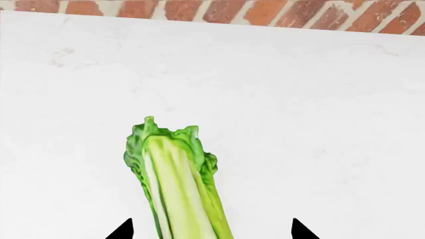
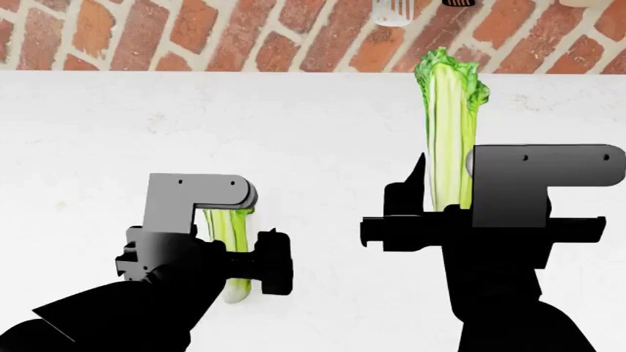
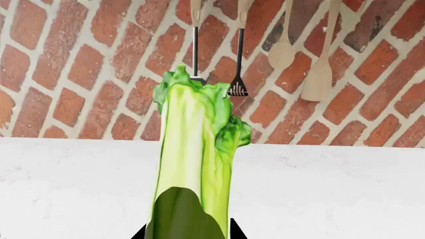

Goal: Place the celery and the celery on separate cutting boards.

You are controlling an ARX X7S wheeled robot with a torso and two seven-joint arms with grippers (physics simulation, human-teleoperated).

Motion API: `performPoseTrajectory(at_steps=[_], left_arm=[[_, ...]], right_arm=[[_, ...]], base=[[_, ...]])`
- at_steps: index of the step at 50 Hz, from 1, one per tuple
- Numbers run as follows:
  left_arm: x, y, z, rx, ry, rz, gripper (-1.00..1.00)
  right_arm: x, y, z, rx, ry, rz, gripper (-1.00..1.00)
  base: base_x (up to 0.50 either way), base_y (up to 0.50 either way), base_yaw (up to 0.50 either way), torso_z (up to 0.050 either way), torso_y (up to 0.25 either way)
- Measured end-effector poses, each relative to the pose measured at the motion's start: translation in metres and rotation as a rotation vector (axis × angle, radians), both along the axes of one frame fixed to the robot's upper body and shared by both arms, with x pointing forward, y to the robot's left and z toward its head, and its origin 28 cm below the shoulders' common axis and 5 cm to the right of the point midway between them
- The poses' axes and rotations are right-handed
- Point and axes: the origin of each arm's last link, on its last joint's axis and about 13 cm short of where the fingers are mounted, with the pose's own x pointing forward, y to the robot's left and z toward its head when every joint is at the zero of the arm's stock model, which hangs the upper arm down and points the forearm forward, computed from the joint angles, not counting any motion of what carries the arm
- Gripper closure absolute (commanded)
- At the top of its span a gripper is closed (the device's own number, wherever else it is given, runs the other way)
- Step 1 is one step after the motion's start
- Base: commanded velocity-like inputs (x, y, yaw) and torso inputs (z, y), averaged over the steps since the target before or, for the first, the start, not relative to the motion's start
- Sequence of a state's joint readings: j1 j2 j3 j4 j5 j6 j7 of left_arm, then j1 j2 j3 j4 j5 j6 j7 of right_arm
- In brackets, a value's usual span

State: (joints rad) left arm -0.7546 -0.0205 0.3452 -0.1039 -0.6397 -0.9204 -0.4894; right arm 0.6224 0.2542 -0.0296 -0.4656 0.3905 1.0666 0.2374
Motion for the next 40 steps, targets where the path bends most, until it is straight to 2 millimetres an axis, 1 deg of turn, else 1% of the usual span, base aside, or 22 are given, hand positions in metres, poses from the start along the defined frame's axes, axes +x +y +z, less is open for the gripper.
performPoseTrajectory(at_steps=[5,10,11,17,22,27,32,40], left_arm=[[0.003,-0.006,-0.011,0.019,0.034,-0.006,-1.0],[0.004,-0.014,-0.011,0.011,0.022,-0.023,-1.0],[0.005,-0.015,-0.011,0.009,0.021,-0.024,1.0],[0.004,-0.018,-0.011,0.004,0.018,0.013,1.0],[0.002,-0.012,-0.007,0.002,-0.002,0.026,1.0],[-0.003,0.003,0.01,-0.011,-0.074,0.044,1.0],[-0.011,0.022,0.023,-0.041,-0.151,0.061,1.0],[-0.027,0.049,0.034,-0.056,-0.244,0.074,1.0]], right_arm=[[-0.001,-0.001,0.0,0.004,-0.005,-0.005,1.0],[-0.002,-0.001,0.0,0.007,-0.008,-0.006,1.0],[-0.002,-0.001,0.0,0.008,-0.008,-0.005,1.0],[-0.002,-0.001,0.0,0.01,-0.011,-0.003,1.0],[-0.002,0.0,0.001,0.009,-0.015,0.001,1.0],[-0.002,0.002,0.001,0.014,-0.021,0.014,1.0],[-0.001,0.005,0.0,0.017,-0.026,0.036,1.0],[-0.008,0.01,-0.001,0.016,-0.046,0.065,1.0]], base=[[0.0,0.0,0.0,0.0,0.0],[0.0,0.0,0.0,0.0,0.0],[0.01,0.0,0.0,0.0,0.0],[0.0,0.0,0.0,0.0,0.0],[0.0,0.0,0.0,0.0,0.0],[0.0,0.0,0.0,0.0,0.0],[0.0,0.0,0.0,0.0,0.0],[0.0,0.0,0.0,0.0,0.0]])
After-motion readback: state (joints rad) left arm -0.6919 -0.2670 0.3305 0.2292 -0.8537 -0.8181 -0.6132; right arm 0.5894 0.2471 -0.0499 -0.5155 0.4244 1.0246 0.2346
